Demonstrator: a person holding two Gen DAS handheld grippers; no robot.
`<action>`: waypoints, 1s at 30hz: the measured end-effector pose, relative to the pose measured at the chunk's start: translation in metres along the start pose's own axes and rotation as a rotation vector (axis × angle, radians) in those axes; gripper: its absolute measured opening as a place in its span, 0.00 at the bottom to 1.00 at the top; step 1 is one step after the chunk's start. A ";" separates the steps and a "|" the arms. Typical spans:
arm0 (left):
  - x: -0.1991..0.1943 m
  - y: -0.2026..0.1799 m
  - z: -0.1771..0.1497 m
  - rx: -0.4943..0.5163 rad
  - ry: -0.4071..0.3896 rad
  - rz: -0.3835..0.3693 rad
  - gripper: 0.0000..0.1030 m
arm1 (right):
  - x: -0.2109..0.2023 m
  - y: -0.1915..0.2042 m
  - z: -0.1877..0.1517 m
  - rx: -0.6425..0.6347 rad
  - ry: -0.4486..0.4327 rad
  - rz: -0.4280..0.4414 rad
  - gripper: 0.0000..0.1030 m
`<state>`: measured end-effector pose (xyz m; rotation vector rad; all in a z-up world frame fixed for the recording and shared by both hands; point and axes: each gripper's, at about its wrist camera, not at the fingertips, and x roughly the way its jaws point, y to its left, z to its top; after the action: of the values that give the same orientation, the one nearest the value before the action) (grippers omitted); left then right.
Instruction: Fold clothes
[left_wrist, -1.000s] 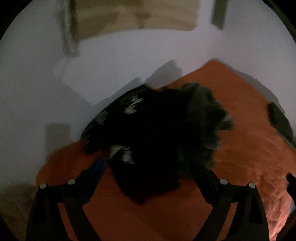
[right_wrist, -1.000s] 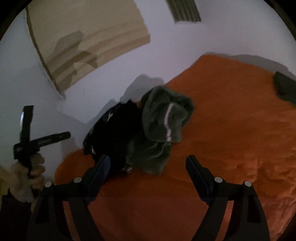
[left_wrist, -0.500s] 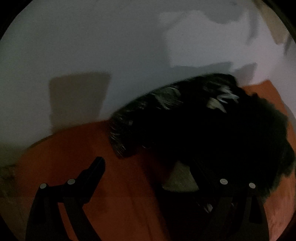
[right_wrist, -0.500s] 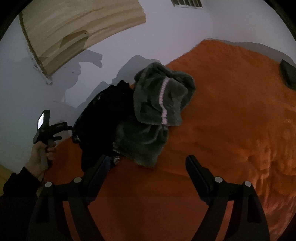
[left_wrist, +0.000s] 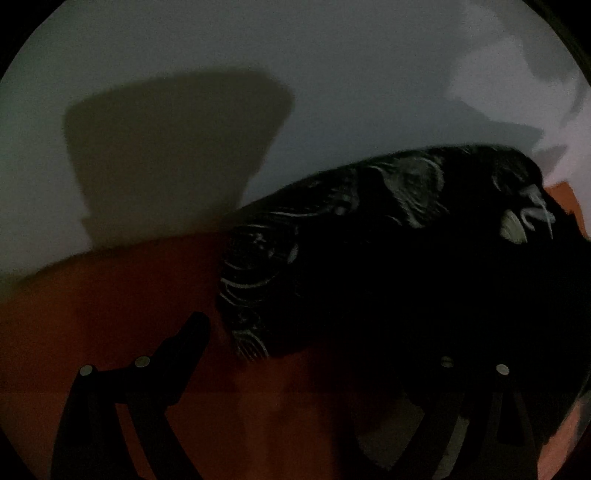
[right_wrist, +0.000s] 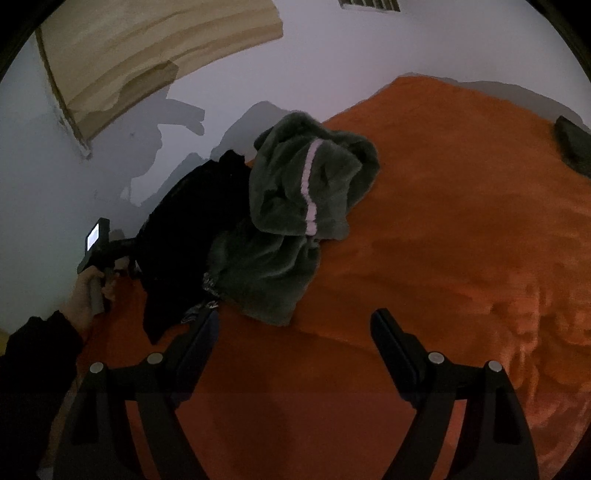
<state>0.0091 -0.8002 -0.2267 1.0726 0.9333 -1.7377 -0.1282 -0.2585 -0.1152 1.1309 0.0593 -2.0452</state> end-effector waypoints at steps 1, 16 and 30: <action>0.001 0.002 0.001 -0.015 -0.010 -0.013 0.72 | 0.005 0.003 -0.001 -0.001 0.005 0.006 0.80; -0.165 -0.081 -0.088 0.266 -0.410 -0.475 0.03 | 0.024 0.030 0.001 -0.077 0.027 0.002 0.72; -0.267 -0.162 -0.253 0.568 -0.358 -0.763 0.03 | 0.013 0.106 0.014 -0.322 -0.129 0.230 0.72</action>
<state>-0.0037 -0.4431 -0.0435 0.7139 0.6633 -2.8373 -0.0732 -0.3455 -0.0833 0.7680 0.1798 -1.8198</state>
